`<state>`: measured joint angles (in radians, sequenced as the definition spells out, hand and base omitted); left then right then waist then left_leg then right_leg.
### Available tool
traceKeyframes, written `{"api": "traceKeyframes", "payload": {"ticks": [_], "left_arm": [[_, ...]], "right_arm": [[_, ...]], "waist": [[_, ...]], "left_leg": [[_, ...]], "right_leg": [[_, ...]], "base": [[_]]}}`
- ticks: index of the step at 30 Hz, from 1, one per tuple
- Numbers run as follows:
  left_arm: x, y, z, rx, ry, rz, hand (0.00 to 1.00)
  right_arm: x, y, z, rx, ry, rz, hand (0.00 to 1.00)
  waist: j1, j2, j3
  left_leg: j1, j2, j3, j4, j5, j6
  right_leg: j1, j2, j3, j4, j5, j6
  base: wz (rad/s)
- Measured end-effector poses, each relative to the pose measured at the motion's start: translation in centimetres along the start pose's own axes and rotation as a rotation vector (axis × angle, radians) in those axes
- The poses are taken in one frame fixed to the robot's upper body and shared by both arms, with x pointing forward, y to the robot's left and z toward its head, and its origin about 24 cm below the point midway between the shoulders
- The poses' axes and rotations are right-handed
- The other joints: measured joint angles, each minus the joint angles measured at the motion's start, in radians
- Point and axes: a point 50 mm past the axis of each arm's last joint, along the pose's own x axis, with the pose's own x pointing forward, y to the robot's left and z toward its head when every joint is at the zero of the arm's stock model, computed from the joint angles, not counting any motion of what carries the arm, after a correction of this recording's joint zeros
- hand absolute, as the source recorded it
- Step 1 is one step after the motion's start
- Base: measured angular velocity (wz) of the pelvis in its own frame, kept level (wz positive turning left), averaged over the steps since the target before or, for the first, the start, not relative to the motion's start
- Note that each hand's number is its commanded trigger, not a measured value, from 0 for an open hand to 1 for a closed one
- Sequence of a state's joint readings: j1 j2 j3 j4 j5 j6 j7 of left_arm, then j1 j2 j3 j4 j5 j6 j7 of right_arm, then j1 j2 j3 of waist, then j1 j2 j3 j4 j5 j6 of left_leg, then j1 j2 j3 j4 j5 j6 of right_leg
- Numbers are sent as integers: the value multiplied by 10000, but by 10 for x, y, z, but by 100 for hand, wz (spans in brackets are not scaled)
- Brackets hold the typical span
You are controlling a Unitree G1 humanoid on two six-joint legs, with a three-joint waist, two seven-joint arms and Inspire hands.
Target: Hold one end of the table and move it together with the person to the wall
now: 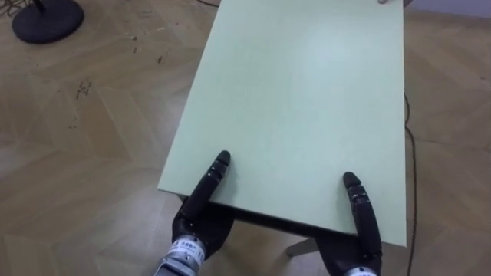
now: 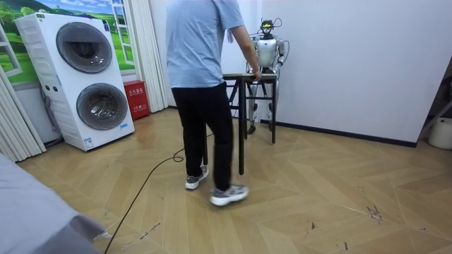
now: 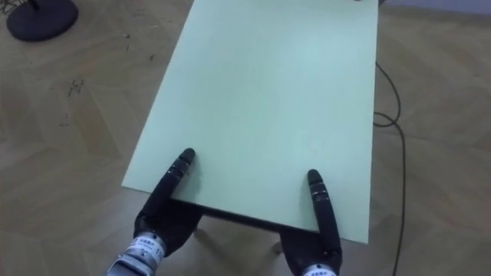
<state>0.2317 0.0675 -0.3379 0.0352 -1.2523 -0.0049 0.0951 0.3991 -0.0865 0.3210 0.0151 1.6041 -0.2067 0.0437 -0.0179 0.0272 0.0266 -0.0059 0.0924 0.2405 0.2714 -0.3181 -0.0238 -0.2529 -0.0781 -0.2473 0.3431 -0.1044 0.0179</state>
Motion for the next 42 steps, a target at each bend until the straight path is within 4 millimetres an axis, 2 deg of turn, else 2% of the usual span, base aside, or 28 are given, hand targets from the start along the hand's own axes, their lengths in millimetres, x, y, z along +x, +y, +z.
{"api": "traceKeyframes", "payload": {"ticks": [2, 6, 10, 12, 13, 14, 15, 16, 17, 18, 19, 20, 21, 24, 27, 28, 29, 30, 31, 32, 33, 35, 36, 38, 39, 40, 41, 42], "left_arm": [[0, 0, 0, -23, -30, -2, 100], [0, 0, 1, -12, -58, -50, 100], [-1, 0, 0, -77, -81, -82, 100], [-1, 0, 0, -126, -80, -77, 100], [-1, 1, 0, -134, -97, -52, 100], [-3, 2, 2, -101, -246, -57, 100], [-3, 3, 4, -71, -358, -137, 100], [-2, 1, 5, -173, -477, -237, 100], [-1, 0, 4, -312, -491, -269, 100], [-1, -1, 3, -329, -455, -285, 100], [-1, -2, 1, -266, -375, -294, 100], [-1, -1, 1, -222, -316, -252, 100], [-1, -1, 1, -185, -291, -246, 100], [-4, 2, -2, -292, -224, -97, 100], [-4, 2, -3, -383, -236, -84, 100], [-4, 2, -3, -403, -281, -68, 100], [-5, 4, -2, -469, -418, -8, 100], [-6, 5, 0, -540, -553, -20, 100], [-7, 6, 4, -690, -732, -136, 100], [-6, 6, 2, -782, -717, -100, 100], [-7, 6, -2, -981, -655, 21, 100], [-5, 3, -2, -1027, -695, -88, 100], [-5, 3, -2, -1017, -697, -104, 100], [-6, 5, -4, -1079, -645, -28, 100], [-7, 5, -4, -1073, -625, -26, 100], [-7, 4, -5, -1064, -581, -10, 100], [-7, 5, -6, -1049, -552, 41, 100], [-7, 5, -6, -1020, -517, 47, 100]], "right_arm": [[1, 1, 0, -25, 3, 35, 100], [1, 1, -1, 19, 7, 58, 100], [1, 1, 0, -30, 8, 131, 100], [1, 1, 0, -49, 22, 134, 100], [1, 1, 0, -59, 64, 108, 100], [1, 1, -3, -10, 105, 122, 100], [2, 3, -5, 10, 153, 197, 100], [6, 7, -3, -126, 165, 426, 100], [8, 10, -1, -290, 181, 549, 100], [8, 10, -2, -335, 258, 555, 100], [7, 8, -1, -282, 229, 486, 100], [5, 6, -1, -213, 122, 398, 100], [4, 5, -1, -181, 89, 373, 100], [4, 3, 1, -230, 87, 282, 100], [5, 5, 3, -304, 129, 319, 100], [6, 6, 3, -337, 167, 293, 100], [7, 6, 2, -493, 276, 266, 100], [9, 8, -1, -542, 335, 329, 100], [11, 13, -5, -746, 352, 581, 100], [12, 15, -4, -855, 301, 662, 100], [13, 15, -1, -1109, 338, 710, 100], [16, 18, 1, -1179, 358, 774, 100], [16, 19, 1, -1158, 346, 775, 100], [15, 17, 2, -1198, 332, 683, 100], [15, 16, 2, -1187, 313, 650, 100], [14, 14, 3, -1166, 317, 590, 100], [13, 13, 2, -1142, 312, 519, 100], [12, 13, 2, -1129, 299, 489, 100]], "waist": [[193, 8, -1], [224, 139, 13], [288, 278, 4], [306, 313, 16], [256, 358, 34], [270, 386, 34], [340, 301, -25], [372, 413, -74], [252, 477, -72], [195, 491, -76], [44, 482, -71], [-153, 471, -59], [-157, 452, -46], [197, 489, -18], [251, 532, 0], [287, 539, 34], [262, 614, 157], [301, 576, 151], [418, 344, 101], [457, 543, 138], [566, 653, 98], [628, 614, 90], [621, 578, 91], [510, 532, 90], [483, 537, 90], [386, 537, 90], [191, 533, 91], [22, 531, 90]], "left_leg": [[-41, 56, -180, -10, 55, -59], [-283, 160, -791, 50, 101, -135], [-425, 202, -1087, 16, 399, -230], [-342, 146, -1408, 16, 555, -227], [-214, 170, -1958, 27, 586, -228], [-242, 227, -2735, 27, 587, -229], [-379, 211, -2928, 37, 594, -244], [-701, 195, -2830, -36, 604, -334], [-788, 309, -1725, -267, 885, -587], [-753, 374, -944, -421, 1055, -590], [-621, 508, 506, -720, 1350, -528], [-467, 577, 1215, -1009, 1611, -519], [-385, 597, 1391, -1149, 1716, -520], [-145, 731, 1305, -1244, 1791, -569], [-220, 625, 1706, -1292, 1789, -560], [-103, 554, 1514, -1378, 1803, -505], [-84, 625, 950, -1228, 1715, -401], [-229, 601, 759, -1040, 1613, -363], [-617, 387, 741, -560, 1249, -361], [-722, 368, 748, -304, 965, -391], [-857, 319, 875, 41, 878, -326], [-877, 161, 879, 24, 808, -249], [-893, 93, 866, 21, 806, -226], [-930, -213, 795, 72, 778, 38], [-949, -228, 765, 112, 733, 117], [-1048, -375, 584, 298, 661, 241], [-1174, -471, 444, 474, 621, 375], [-1265, -570, 264, 568, 626, 431]], "right_leg": [[142, 53, -164, -212, 38, -26], [358, 5, -718, -367, 36, -27], [673, -183, -1307, -307, -6, -73], [729, -372, -1514, 185, -210, -132], [602, -455, -1529, 747, -456, -215], [462, -165, -1154, 510, -765, -299], [417, 70, -939, -20, -649, -366], [469, 27, -1329, -328, -538, -483], [524, -79, -1776, -314, -547, -527], [594, -110, -1919, -312, -547, -527], [816, -119, -2051, -323, -548, -526], [986, -80, -2062, -308, -552, -519], [1039, -66, -2108, -260, -552, -519], [918, -147, -2234, 607, -561, -508], [1001, -268, -2243, 625, -564, -502], [652, -486, -2276, 1576, -597, -448], [39, -518, -1880, 1729, -890, -365], [-170, -378, -1674, 993, -839, -468], [-654, -519, -1608, -177, 360, -736], [-770, -675, -1894, 220, 355, -804], [-825, -856, -2145, 439, 295, -841], [-791, -1168, -2607, 634, 271, -809], [-766, -1276, -2672, 656, 257, -786], [-623, -1659, -2777, 790, 225, -519], [-568, -1726, -2773, 804, 232, -428], [-444, -1882, -2775, 837, 246, -262], [-302, -2098, -2778, 915, 202, -38], [-225, -2199, -2722, 964, 166, 92]], "base": [[15], [52], [65], [72], [64], [57], [61], [82], [97], [117], [135], [130], [93], [18], [37], [23], [13], [11], [11], [9], [5], [23], [38], [38], [49], [76], [95], [131]]}}
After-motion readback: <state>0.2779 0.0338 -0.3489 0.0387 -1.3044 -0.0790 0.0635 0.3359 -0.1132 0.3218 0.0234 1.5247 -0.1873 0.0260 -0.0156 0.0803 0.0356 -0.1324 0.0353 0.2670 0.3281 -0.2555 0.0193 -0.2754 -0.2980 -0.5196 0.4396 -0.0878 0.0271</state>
